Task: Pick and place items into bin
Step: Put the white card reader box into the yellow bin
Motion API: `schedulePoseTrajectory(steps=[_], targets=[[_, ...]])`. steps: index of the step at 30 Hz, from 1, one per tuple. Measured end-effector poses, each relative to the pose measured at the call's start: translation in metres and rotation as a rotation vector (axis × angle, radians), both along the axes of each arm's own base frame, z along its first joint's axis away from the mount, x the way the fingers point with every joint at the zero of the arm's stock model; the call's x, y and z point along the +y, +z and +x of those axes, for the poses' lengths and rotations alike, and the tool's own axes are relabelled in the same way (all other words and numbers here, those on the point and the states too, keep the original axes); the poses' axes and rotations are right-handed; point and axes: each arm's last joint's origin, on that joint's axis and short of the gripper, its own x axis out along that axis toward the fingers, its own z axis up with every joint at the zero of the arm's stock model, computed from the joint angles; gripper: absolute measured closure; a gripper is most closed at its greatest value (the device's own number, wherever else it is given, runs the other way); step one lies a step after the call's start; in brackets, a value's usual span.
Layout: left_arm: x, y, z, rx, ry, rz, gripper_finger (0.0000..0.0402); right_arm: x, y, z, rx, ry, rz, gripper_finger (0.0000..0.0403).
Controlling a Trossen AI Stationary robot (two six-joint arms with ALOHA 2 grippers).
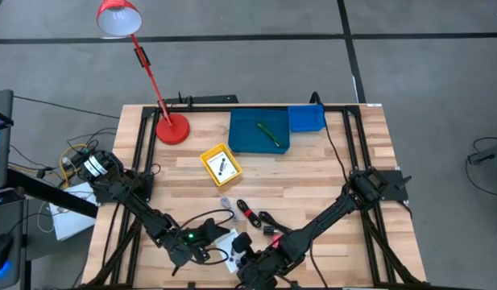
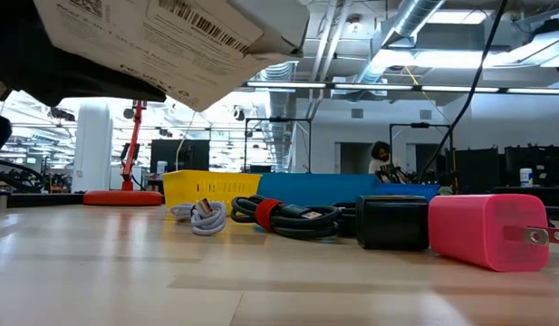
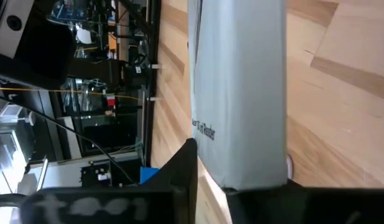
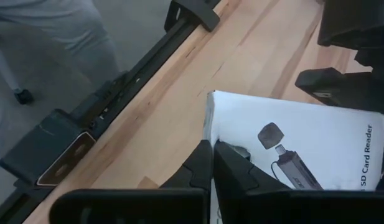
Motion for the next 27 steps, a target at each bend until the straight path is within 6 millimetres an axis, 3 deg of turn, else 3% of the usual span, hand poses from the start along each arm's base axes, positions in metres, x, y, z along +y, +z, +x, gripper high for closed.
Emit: schedulePoseTrajectory(steps=[3, 13, 27], targets=[[-0.001, 0.0, 0.0, 0.009, -0.019, -0.013, 0.0368, 0.0, 0.0, 0.0, 0.002, -0.007, 0.006, 0.0403], [-0.002, -0.002, 0.0, 0.035, -0.052, -0.065, 0.0309, 0.0, 0.0, 0.0, 0.005, -0.01, 0.005, 0.0403], [0.0, -0.009, -0.005, 0.125, -0.068, -0.043, 0.0265, -0.003, 0.0, 0.001, -0.003, -0.035, -0.006, 0.0403]])
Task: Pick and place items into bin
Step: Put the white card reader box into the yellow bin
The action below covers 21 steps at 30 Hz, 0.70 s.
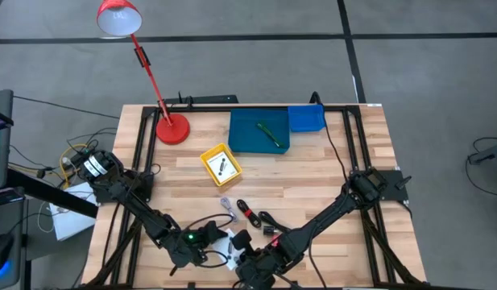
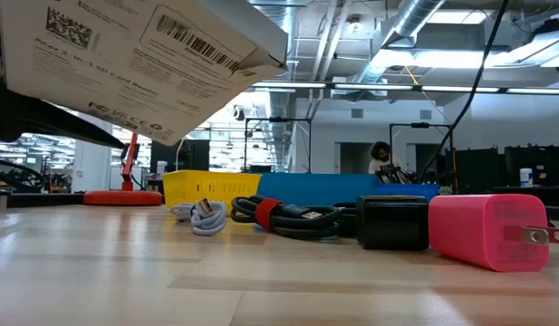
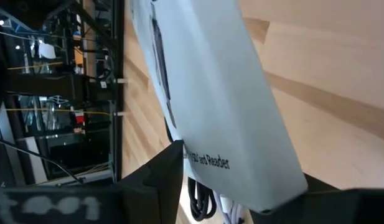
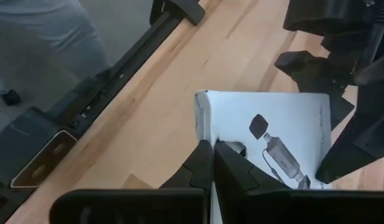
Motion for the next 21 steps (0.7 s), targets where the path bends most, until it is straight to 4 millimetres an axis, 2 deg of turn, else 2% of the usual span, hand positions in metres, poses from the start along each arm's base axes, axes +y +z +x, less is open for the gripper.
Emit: schedulePoseTrajectory(steps=[11, 21], targets=[[-0.006, 0.005, 0.001, -0.031, -0.052, -0.08, 0.0264, -0.001, 0.0, 0.0, 0.012, 0.011, 0.009, 0.0403], [-0.027, 0.017, -0.009, -0.117, -0.149, -0.195, 0.0264, -0.013, -0.003, 0.004, 0.021, -0.069, -0.039, 0.0403]])
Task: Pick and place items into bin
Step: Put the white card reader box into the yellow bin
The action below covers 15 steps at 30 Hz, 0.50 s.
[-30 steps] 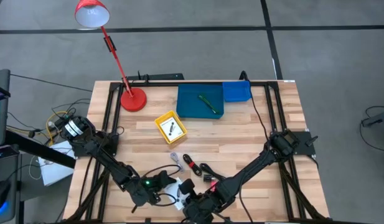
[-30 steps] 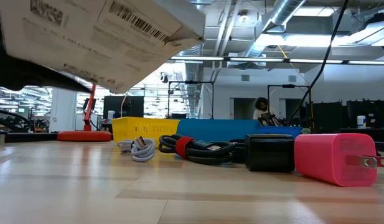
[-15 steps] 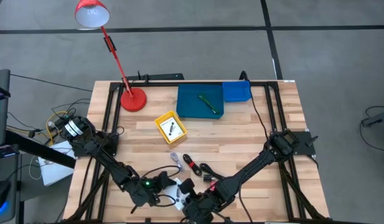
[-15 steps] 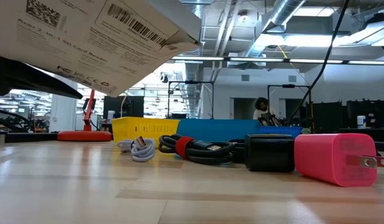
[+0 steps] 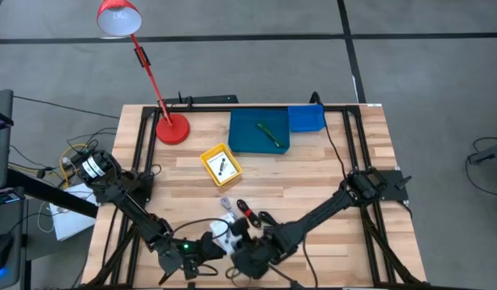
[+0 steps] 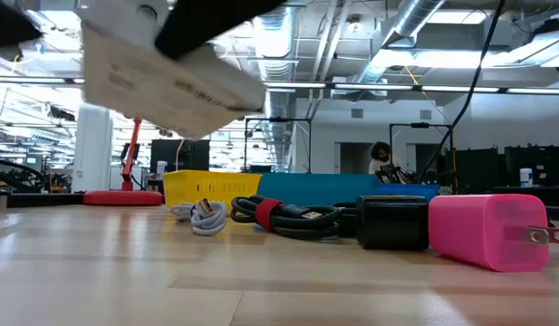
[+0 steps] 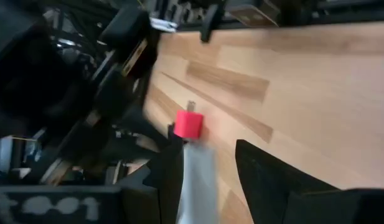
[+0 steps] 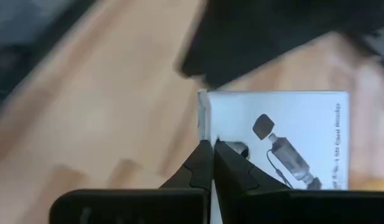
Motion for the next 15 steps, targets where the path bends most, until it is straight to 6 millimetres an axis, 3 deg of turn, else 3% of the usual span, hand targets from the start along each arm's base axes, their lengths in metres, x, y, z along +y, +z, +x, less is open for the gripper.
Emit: schedulePoseTrajectory(steps=[15], targets=[[0.0053, -0.0021, 0.0023, -0.005, 0.054, 0.063, 0.0264, 0.0108, 0.0042, 0.0006, -0.043, 0.053, 0.075, 0.0403]])
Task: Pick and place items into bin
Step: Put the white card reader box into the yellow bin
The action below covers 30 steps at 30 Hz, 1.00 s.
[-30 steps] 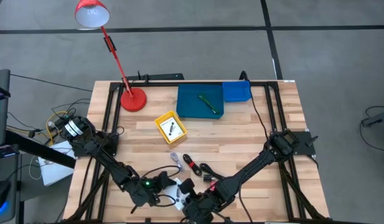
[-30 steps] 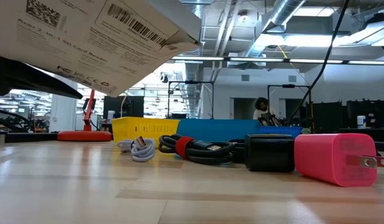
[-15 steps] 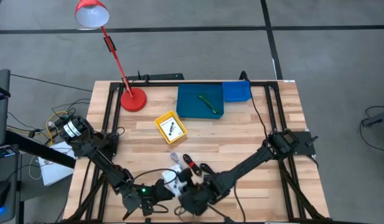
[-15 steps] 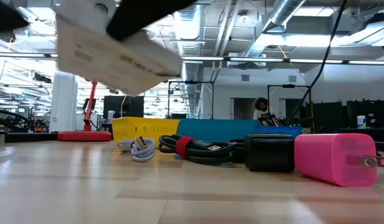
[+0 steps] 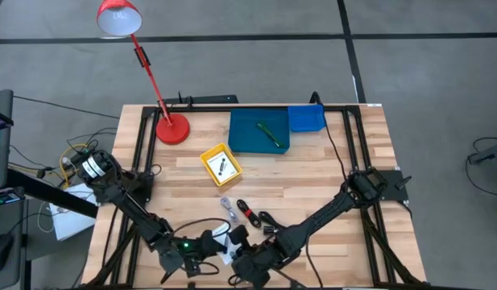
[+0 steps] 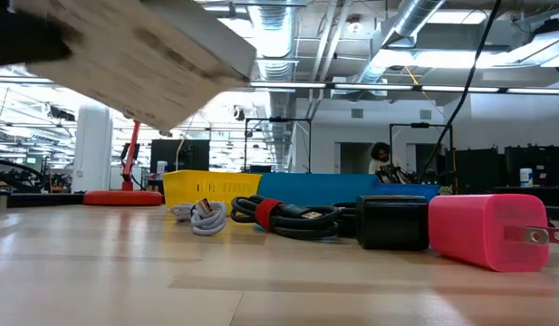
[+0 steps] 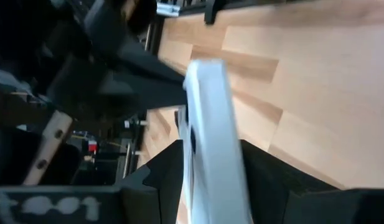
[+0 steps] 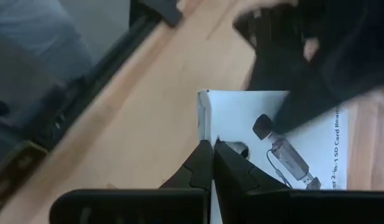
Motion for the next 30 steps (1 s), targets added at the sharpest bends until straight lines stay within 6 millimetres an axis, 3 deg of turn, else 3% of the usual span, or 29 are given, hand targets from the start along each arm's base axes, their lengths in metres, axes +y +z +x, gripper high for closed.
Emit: schedulePoseTrajectory(steps=[10, 16, 23, 30], targets=[[0.0048, -0.0008, 0.0038, 0.004, 0.03, 0.005, 0.0277, 0.0022, 0.001, 0.0, -0.015, 0.024, -0.005, 0.0403], [0.0058, -0.0028, 0.0031, 0.015, 0.067, -0.044, 0.0371, 0.0023, 0.001, 0.0, -0.013, 0.021, 0.001, 0.0403], [0.0075, -0.0045, 0.0028, 0.025, 0.115, -0.087, 0.0371, 0.0017, 0.0009, 0.0001, -0.01, -0.008, 0.02, 0.0392], [0.0079, -0.0048, 0.0025, 0.026, 0.13, -0.096, 0.0371, 0.0031, 0.0019, 0.0008, -0.024, -0.008, 0.032, 0.035]])
